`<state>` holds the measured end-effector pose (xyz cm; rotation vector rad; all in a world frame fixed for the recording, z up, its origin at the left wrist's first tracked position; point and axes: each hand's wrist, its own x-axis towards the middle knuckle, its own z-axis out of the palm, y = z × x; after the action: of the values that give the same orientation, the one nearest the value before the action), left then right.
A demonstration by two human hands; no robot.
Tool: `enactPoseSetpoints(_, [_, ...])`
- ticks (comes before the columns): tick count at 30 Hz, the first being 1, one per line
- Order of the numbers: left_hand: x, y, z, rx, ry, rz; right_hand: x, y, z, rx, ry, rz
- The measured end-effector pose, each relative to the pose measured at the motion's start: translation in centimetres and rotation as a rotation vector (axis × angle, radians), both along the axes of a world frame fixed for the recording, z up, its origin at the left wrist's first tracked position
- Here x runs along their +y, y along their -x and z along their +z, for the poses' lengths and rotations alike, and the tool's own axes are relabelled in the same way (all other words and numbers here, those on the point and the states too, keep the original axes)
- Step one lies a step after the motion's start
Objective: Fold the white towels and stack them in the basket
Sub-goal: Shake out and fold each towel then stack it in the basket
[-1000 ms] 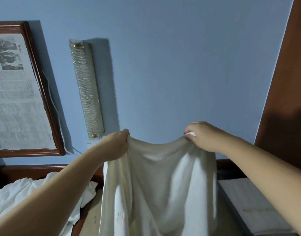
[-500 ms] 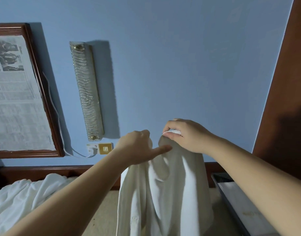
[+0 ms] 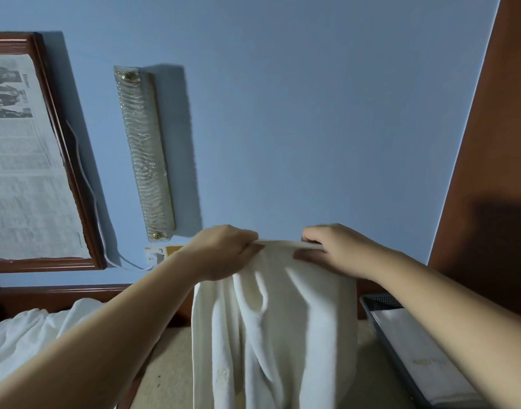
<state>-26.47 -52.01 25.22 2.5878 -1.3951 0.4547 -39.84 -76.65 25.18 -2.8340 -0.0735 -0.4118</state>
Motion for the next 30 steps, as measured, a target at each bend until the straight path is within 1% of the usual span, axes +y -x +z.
enactPoseSetpoints(3, [1.9, -1.3, 0.9, -0.047, 0.012, 0.052, -2.0, 0.9, -1.0, -0.032, -0.098, -0.086])
enactPoseSetpoints(7, [6.2, -4.9, 0.9, 0.058, 0.098, 0.208, -5.0, 2.6, -1.6, -0.14, -0.155, -0.262])
enactPoseSetpoints(10, [7.9, -6.2, 0.2, 0.093, 0.103, 0.263, -6.1, 3.5, -1.7, -0.201, -0.21, -0.37])
enactPoseSetpoints(12, [7.3, -5.6, -0.2, 0.099, 0.097, 0.261, -5.5, 3.5, -1.4, -0.189, -0.179, -0.373])
enactPoseSetpoints(14, [6.1, -4.7, -0.4, 0.107, 0.097, 0.249, -4.4, 3.2, -0.9, -0.139, -0.12, -0.319])
enactPoseSetpoints(18, [4.5, -3.5, -0.3, 0.096, 0.06, 0.241, -2.3, 2.6, -0.3, 0.049, 0.057, -0.207])
enactPoseSetpoints(19, [4.3, -3.4, -0.2, 0.096, 0.055, 0.243, -2.3, 2.3, -0.3, 0.051, 0.082, -0.189])
enactPoseSetpoints(21, [4.3, -3.5, -0.2, 0.123, 0.058, 0.253, -2.7, 1.6, -0.4, 0.021, 0.049, -0.221])
enactPoseSetpoints(22, [4.4, -3.8, -0.2, 0.147, 0.053, 0.27, -3.1, 1.5, -0.2, 0.022, 0.006, -0.264])
enactPoseSetpoints(24, [4.6, -4.3, -0.2, 0.204, 0.028, 0.316, -3.7, 1.6, 0.2, 0.102, -0.131, -0.369])
enactPoseSetpoints(27, [5.0, -4.9, -1.0, 0.332, 0.001, 0.367, -4.1, 2.0, -0.5, 0.28, -0.493, -0.491])
enactPoseSetpoints(29, [5.0, -4.7, -2.4, 0.396, -0.045, 0.375, -3.7, 2.0, -1.5, 0.384, -0.769, -0.487])
enactPoseSetpoints(30, [4.8, -4.4, -3.2, 0.42, -0.073, 0.38, -3.3, 2.0, -1.9, 0.411, -0.86, -0.474])
